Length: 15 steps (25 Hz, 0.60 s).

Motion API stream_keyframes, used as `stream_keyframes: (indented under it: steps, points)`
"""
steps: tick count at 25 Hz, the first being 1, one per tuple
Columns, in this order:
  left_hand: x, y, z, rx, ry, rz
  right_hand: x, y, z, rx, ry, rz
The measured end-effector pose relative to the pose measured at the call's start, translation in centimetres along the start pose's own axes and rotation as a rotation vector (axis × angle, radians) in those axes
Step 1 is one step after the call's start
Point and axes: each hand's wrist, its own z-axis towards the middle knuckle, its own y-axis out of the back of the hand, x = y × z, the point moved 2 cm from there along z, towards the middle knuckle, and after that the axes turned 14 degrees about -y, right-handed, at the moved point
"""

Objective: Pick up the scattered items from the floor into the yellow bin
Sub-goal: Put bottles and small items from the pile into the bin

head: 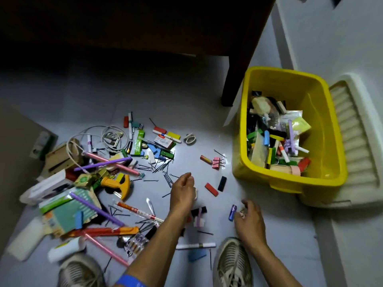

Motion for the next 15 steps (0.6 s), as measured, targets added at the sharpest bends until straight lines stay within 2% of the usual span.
stream_keyframes:
  steps: [1,2,5,6,9,11,15]
  points:
    - [1.1,0.4,0.2,-0.006,0.018,0.004,-0.6,-1.1,0.8,0.067,-0.129,-0.041]
    - [1.9,0.6,0.3,-0.006,0.032,0.007,-0.5,-2.2,1.3,0.136,-0.177,-0.054]
    - [3.4,1.3,1.5,0.003,0.055,0.008,3.4,-6.1,1.2,0.344,-0.043,-0.026]
    - [3.6,1.6,2.0,0.004,0.059,0.006,5.2,-6.8,1.2,0.351,0.028,-0.012]
    - [4.3,3.3,3.4,-0.033,0.048,0.024,11.5,-6.5,3.8,0.105,0.235,-0.027]
    - [4.4,4.5,3.8,-0.055,0.047,0.034,14.3,-5.5,6.5,-0.007,0.27,-0.139]
    - [4.7,7.7,4.2,-0.114,0.038,0.021,15.1,-7.9,6.2,0.094,0.205,-0.334]
